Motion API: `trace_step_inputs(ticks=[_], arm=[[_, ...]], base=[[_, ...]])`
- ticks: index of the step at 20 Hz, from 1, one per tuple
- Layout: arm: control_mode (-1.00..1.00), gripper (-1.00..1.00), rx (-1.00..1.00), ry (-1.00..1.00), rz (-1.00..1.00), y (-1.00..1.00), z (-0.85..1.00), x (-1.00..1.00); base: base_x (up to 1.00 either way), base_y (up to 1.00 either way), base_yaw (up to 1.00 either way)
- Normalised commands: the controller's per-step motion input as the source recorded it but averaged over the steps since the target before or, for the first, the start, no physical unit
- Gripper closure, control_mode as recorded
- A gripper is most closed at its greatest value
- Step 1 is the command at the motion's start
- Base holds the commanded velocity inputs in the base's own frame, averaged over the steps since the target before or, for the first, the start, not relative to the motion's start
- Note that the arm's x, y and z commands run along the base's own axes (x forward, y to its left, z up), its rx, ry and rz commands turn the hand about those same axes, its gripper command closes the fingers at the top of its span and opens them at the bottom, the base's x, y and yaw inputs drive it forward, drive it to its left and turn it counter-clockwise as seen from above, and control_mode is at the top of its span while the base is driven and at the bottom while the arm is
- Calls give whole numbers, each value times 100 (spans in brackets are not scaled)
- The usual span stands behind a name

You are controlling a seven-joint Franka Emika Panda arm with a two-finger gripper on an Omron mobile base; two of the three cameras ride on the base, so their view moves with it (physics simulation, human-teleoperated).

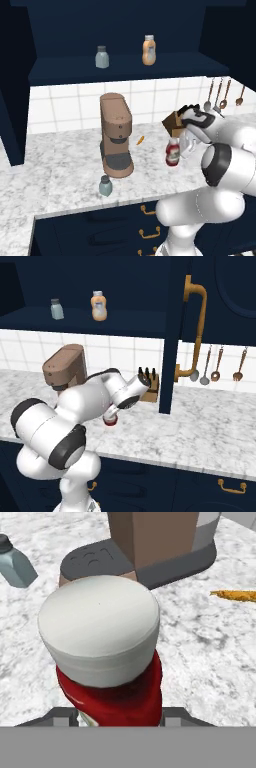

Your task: Put the shaker and condiment bottle from the counter next to their counterparts in the cabinet.

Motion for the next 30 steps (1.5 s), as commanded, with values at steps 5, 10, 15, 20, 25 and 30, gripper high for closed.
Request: trace_step_inputs(ticks=[5, 10, 15, 20, 25, 30], arm=[[-100, 100, 0, -10, -5, 8, 27, -1], [-100, 100, 0, -5, -12, 20, 16, 0], [-100, 100, 1, -7, -18, 9, 12, -9], [-100, 100, 4, -5, -21, 4, 30, -2], [-100, 100, 5, 0, -19, 0, 41, 0], [-100, 100, 7, -4, -13, 0, 43, -14]], base=[[0, 0, 0], [0, 0, 0], [0, 0, 0], [0, 0, 0], [0, 0, 0], [0, 0, 0]])
